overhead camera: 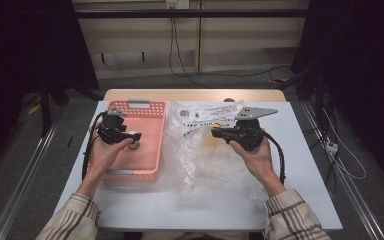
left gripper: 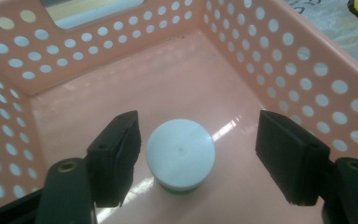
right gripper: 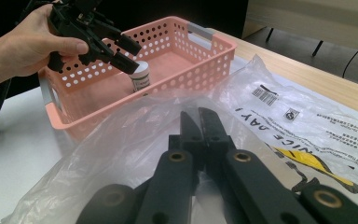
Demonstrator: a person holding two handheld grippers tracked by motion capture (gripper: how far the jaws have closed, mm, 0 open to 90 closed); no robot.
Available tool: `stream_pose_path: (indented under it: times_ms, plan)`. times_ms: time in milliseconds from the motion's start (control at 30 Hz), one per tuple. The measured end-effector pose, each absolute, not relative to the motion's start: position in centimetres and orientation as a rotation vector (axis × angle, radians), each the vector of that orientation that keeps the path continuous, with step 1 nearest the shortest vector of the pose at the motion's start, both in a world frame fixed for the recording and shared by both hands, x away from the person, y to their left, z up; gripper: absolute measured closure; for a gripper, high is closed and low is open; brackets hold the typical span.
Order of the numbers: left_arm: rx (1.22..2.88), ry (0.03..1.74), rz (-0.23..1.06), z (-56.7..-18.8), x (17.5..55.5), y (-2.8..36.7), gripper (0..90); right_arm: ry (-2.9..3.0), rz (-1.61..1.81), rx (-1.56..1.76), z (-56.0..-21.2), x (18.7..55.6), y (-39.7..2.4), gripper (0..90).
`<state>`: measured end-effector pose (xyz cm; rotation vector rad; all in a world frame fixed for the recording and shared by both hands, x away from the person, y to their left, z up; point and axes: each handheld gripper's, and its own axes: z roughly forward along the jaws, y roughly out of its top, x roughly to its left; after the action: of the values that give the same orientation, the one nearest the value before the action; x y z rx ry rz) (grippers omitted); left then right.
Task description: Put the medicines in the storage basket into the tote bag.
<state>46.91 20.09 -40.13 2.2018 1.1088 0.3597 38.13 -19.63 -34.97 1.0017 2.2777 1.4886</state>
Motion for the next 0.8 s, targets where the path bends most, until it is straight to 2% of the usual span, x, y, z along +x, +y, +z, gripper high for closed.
stream_pose_path:
  times_ms: [267, 433, 800]
  plan:
    - [2.246, 1.141, 0.374, -41.1, 47.7, 20.4, 35.7, 2.287, 1.481, 0.992, -35.0, 38.1, -19.7, 90.0]
    - [2.274, 1.137, 0.357, -41.3, 47.6, 20.2, 42.5, 2.293, 1.477, 0.996, -35.2, 38.3, -19.7, 90.0]
    - [2.324, 1.125, 0.356, -41.7, 47.7, 20.1, 50.3, 2.296, 1.475, 0.989, -35.3, 38.2, -19.6, 90.0]
